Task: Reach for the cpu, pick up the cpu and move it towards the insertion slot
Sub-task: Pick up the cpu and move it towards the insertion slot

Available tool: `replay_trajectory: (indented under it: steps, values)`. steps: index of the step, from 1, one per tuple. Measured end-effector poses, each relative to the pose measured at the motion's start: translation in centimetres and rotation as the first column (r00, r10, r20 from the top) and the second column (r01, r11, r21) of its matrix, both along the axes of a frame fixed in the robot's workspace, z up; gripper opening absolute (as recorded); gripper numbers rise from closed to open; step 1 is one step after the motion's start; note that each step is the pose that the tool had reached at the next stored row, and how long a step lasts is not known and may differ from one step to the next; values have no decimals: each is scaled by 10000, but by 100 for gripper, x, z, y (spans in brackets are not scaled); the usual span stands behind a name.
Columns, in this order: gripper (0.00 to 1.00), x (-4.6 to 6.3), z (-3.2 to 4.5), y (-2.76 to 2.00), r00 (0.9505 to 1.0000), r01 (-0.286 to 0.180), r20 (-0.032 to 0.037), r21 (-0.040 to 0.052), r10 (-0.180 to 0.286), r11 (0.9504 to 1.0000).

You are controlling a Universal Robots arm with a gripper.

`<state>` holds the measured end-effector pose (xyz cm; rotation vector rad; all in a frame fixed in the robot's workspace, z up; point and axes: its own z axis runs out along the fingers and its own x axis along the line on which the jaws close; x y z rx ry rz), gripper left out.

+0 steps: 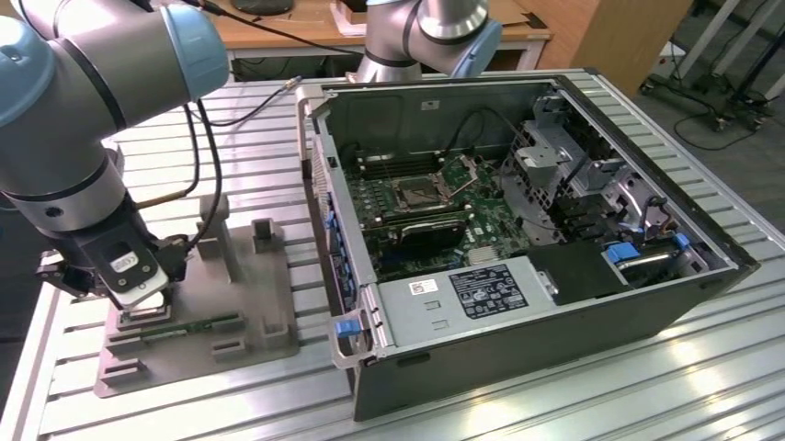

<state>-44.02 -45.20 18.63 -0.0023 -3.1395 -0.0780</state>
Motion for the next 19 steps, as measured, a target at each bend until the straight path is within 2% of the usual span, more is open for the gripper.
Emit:
replay_trajectory:
  steps: [19]
  values:
    - [55, -1, 39, -1, 10000, 0, -4, 39, 0, 10000]
